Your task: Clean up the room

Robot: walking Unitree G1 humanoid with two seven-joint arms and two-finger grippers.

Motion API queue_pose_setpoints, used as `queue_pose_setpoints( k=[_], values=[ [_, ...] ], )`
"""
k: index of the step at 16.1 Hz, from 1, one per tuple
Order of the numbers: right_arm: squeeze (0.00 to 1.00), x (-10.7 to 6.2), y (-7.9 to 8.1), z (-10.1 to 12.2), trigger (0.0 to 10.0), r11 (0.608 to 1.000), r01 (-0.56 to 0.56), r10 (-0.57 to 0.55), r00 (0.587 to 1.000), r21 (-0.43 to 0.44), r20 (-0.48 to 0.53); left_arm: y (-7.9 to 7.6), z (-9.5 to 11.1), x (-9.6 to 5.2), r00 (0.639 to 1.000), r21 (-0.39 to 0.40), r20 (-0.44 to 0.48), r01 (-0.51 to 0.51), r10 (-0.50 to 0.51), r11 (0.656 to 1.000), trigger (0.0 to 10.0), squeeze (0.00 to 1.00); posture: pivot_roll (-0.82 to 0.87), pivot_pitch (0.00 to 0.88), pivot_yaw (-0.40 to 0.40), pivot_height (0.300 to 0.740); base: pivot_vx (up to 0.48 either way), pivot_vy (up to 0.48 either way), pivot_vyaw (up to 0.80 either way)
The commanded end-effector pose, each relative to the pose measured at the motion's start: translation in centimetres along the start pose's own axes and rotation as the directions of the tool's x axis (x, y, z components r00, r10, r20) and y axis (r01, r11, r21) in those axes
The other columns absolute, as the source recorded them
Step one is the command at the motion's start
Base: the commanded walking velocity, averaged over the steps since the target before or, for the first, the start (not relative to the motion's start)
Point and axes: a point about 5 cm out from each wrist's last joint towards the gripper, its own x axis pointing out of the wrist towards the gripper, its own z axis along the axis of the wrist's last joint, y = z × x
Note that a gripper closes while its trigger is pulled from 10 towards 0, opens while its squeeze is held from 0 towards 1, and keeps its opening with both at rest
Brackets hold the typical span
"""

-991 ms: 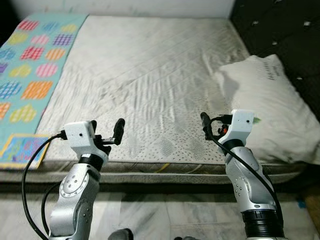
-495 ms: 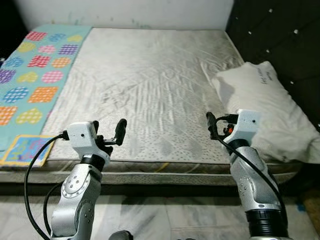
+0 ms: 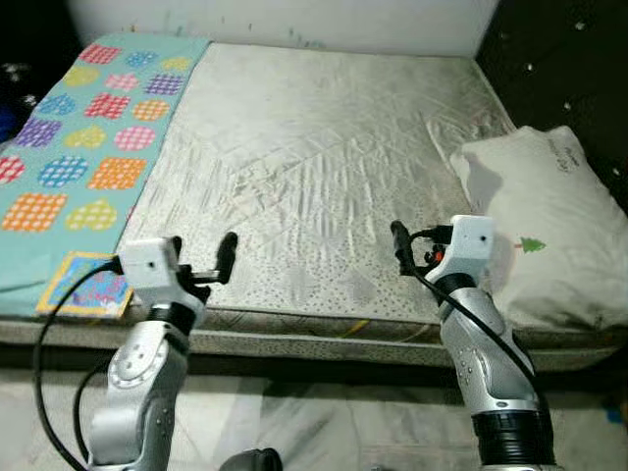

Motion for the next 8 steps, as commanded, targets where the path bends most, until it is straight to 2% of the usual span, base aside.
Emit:
queue_pose_setpoints(
  k=[1, 8],
  values=[
    [0.00, -0.15, -0.66, -0.25, 10.0, 1.000, 0.019, -0.019, 1.000, -0.004, -0.010, -0.32, -0.37, -0.05, 1.000, -0.008, -0.015, 0.005, -0.005, 1.000, 10.0, 0.00, 0.02, 0.136, -0.002, 0.740, 0.000, 0.349, 0.00],
    [0.00, -0.25, -0.69, -0.38, 10.0, 1.000, 0.019, -0.019, 1.000, -0.007, -0.014, -0.37, -0.39, -0.06, 1.000, -0.010, -0.015, 0.009, -0.009, 1.000, 10.0, 0.00, 0.02, 0.136, 0.001, 0.740, 0.000, 0.351, 0.00]
  ],
)
